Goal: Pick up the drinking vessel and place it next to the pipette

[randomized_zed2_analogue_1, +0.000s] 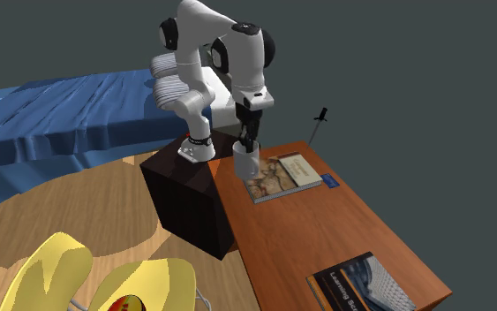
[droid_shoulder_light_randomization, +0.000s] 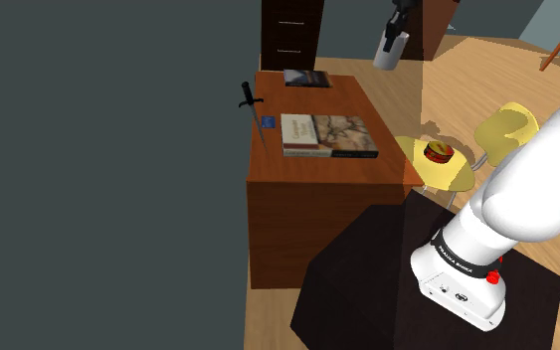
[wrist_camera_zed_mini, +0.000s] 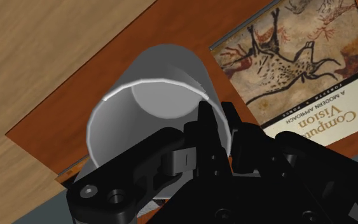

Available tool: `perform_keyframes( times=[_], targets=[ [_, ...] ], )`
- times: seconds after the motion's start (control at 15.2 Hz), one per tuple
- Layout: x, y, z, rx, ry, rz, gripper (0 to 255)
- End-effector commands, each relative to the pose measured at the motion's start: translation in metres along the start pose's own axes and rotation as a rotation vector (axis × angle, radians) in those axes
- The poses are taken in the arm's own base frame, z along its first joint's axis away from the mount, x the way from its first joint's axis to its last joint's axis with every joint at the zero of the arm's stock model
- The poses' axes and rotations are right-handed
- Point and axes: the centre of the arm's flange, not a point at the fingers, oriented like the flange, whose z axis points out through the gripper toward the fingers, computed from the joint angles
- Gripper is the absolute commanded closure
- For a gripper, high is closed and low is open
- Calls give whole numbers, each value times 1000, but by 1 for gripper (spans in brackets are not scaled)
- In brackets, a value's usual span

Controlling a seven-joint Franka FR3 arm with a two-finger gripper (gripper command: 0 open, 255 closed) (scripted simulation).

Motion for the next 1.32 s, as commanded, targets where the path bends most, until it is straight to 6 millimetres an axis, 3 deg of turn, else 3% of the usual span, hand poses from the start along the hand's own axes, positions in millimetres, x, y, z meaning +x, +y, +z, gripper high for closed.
perform_keyframes(
  times=[0.0,1.12,1.25],
  targets=[
    [0,0,-10,0,0,0,255],
    [4,3,-99,0,0,0,255],
    [9,-23,-100,0,0,0,255]
  ],
)
